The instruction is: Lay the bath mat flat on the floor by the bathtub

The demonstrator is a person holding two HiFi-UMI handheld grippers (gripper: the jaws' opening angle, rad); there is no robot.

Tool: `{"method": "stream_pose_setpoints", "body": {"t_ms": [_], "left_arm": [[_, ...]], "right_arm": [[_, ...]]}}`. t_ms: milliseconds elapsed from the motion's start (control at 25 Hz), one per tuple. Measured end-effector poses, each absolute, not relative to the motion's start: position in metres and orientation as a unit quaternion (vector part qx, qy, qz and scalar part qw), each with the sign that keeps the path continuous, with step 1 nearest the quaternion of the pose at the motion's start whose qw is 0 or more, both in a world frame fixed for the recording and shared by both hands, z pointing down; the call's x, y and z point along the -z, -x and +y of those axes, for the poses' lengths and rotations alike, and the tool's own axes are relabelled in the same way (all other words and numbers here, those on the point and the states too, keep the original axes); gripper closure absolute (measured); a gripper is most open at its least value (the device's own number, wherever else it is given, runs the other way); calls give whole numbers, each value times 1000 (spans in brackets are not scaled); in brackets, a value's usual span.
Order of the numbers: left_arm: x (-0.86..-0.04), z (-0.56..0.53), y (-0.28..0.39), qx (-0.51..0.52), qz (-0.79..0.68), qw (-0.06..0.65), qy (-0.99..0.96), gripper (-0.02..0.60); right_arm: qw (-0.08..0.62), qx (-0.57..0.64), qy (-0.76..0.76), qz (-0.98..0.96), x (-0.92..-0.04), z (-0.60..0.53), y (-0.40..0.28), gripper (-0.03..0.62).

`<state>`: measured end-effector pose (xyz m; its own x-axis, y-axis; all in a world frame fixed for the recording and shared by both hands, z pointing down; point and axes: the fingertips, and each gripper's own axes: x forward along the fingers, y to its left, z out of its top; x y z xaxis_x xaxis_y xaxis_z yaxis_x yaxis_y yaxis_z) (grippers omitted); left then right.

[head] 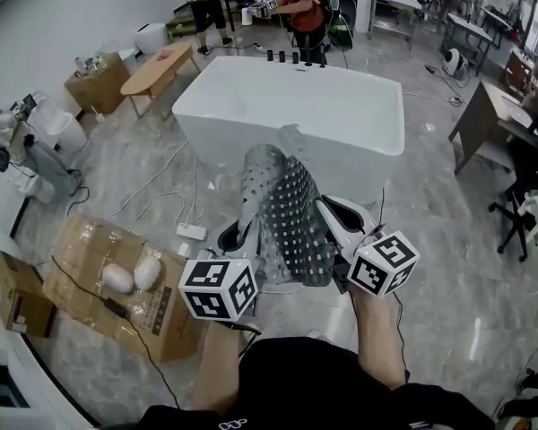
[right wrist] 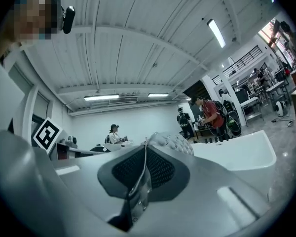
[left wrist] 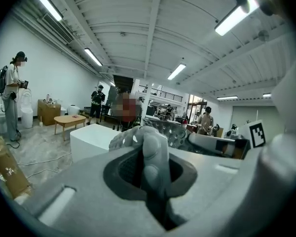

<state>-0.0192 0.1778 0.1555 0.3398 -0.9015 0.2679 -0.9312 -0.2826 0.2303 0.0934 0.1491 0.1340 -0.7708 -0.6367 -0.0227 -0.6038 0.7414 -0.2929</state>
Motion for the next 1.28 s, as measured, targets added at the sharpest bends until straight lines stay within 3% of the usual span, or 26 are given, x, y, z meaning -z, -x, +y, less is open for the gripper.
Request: {"method": "stream_pose_setpoints", "body": {"t_ms": [1280], "left_arm": [[-146, 184, -31, -34, -583, 163, -795, 557]], "right_arm": [[61, 102, 356, 927, -133, 157, -162, 572]]}}
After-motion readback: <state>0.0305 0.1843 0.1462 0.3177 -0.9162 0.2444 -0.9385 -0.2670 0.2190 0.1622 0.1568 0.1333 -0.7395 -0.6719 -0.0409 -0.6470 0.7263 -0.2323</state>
